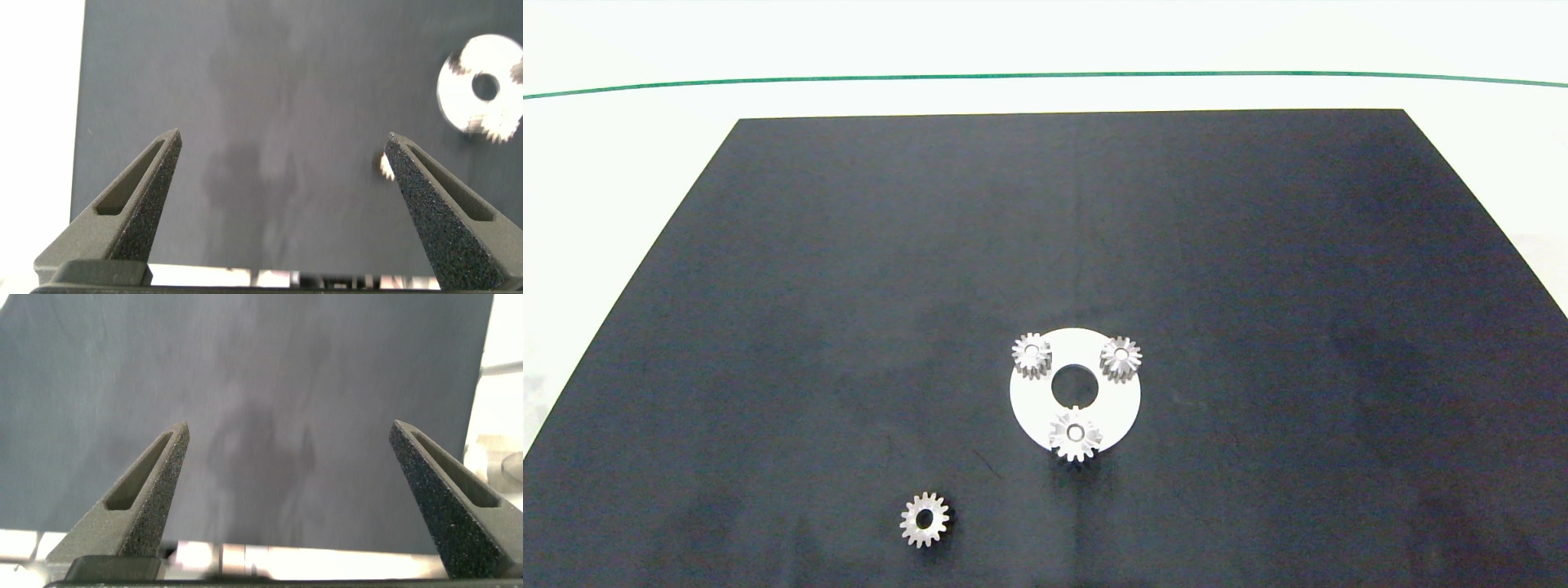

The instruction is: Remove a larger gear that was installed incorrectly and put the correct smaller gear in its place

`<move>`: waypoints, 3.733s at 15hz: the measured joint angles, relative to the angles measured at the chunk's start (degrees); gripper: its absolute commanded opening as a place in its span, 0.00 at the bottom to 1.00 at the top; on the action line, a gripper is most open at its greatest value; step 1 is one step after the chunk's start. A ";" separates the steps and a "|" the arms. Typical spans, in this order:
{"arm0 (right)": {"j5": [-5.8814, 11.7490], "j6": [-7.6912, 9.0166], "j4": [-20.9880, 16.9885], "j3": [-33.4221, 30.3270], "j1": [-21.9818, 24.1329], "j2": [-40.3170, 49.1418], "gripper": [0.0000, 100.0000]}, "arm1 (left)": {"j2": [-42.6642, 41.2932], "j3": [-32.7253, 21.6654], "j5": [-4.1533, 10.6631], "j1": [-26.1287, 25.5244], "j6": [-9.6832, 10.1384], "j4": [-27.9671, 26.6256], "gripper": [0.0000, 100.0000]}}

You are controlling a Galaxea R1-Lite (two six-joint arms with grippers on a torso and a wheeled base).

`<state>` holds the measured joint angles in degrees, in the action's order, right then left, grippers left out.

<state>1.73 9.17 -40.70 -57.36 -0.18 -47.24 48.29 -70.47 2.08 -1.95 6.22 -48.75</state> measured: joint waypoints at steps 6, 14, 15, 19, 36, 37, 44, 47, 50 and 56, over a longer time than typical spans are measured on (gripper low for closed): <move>0.74 -0.77 -6.31 -9.37 -1.72 -16.29 1.00 | 14.99 -13.29 0.15 -0.77 4.74 -14.81 1.00; 1.46 -1.51 -6.56 -9.73 -2.24 -24.02 1.00 | 26.12 -20.96 0.17 -7.45 9.57 -23.55 1.00; 1.44 -1.67 -6.56 -9.64 -2.57 -24.45 1.00 | 26.36 -20.54 0.28 -9.95 10.95 -22.91 1.00; 1.46 -3.11 -6.56 -9.48 -4.04 -25.11 1.00 | 26.33 -18.19 1.39 -14.58 12.03 -20.71 1.00; 13.92 -20.43 -17.24 -26.73 -39.64 -37.16 1.00 | 19.79 -20.39 2.35 -18.36 12.02 -23.13 1.00; 15.63 -21.32 -17.94 -28.20 -42.78 -39.10 1.00 | 19.41 -20.76 2.35 -18.36 12.02 -23.33 1.00; 23.06 -23.55 -18.47 -33.62 -57.39 -50.97 1.00 | 17.07 -22.38 2.35 -18.22 11.91 -23.95 1.00; 23.19 -18.26 -17.40 -35.19 -58.33 -53.92 1.00 | 16.59 -22.71 2.35 -18.10 11.86 -23.95 1.00; 21.05 -11.78 -11.36 -35.23 -58.22 -55.32 1.00 | 16.26 -22.77 2.35 -18.08 11.86 -23.97 1.00; 20.18 -3.33 -3.84 -35.36 -57.15 -59.65 1.00 | 15.88 -22.77 2.34 -18.16 11.86 -23.97 1.00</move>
<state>21.91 5.84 -44.54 -92.72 -57.33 -106.89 64.17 -93.25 4.43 -20.11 18.08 -72.72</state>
